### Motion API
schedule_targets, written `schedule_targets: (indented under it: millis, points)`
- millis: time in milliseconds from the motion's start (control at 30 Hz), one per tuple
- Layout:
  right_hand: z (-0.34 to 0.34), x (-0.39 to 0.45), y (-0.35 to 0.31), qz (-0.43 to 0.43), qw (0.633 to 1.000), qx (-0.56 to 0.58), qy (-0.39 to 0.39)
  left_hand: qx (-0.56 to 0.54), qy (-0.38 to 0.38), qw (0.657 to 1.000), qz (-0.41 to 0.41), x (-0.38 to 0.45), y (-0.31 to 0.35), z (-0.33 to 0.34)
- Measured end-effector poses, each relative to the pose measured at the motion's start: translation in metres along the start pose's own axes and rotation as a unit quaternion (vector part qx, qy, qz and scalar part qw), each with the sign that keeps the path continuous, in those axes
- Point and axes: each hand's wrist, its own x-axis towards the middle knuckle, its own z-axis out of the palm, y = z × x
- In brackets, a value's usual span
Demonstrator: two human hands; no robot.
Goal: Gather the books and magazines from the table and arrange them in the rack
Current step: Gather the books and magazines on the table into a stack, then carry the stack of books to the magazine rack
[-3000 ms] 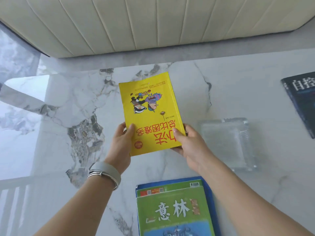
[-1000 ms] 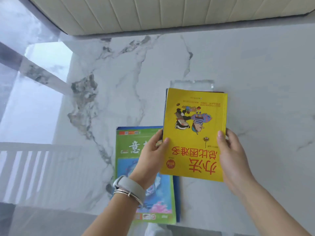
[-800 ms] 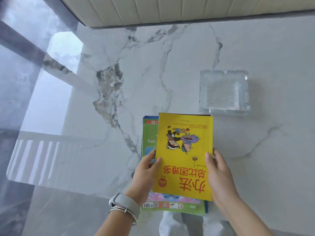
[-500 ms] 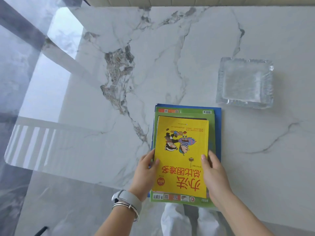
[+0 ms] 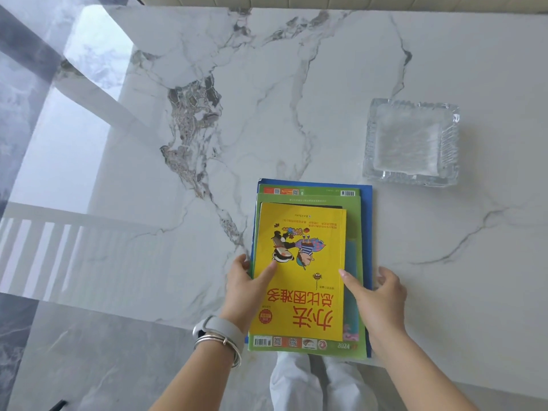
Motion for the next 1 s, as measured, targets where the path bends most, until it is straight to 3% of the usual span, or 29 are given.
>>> schedule_targets:
  millis: [133,300,433,633,1000]
  points:
    - [0.006,0.012,-0.001,0.048,0.998,0.034,-0.032,-0.053,-0.027,0.997,-0.047,0.007,0.006,-0.001]
    - [-0.005,0.015,-0.017,0.068,0.987,0.052,-0.139,-0.121,-0.052,0.989,-0.06,-0.005,0.014,-0.007]
    - [-0.024,-0.012,-0.04,0.006,0.982,0.047,-0.184,-0.182,-0.052,0.98,-0.066,-0.038,0.019,-0.02]
    - [-0.057,-0.096,-0.126,-0.133,0.963,0.022,-0.231,-0.274,-0.016,0.961,-0.005,-0.124,0.061,-0.077]
    - [-0.074,-0.333,-0.288,-0.321,0.875,-0.066,-0.357,-0.369,0.077,0.913,0.155,-0.33,0.123,-0.26]
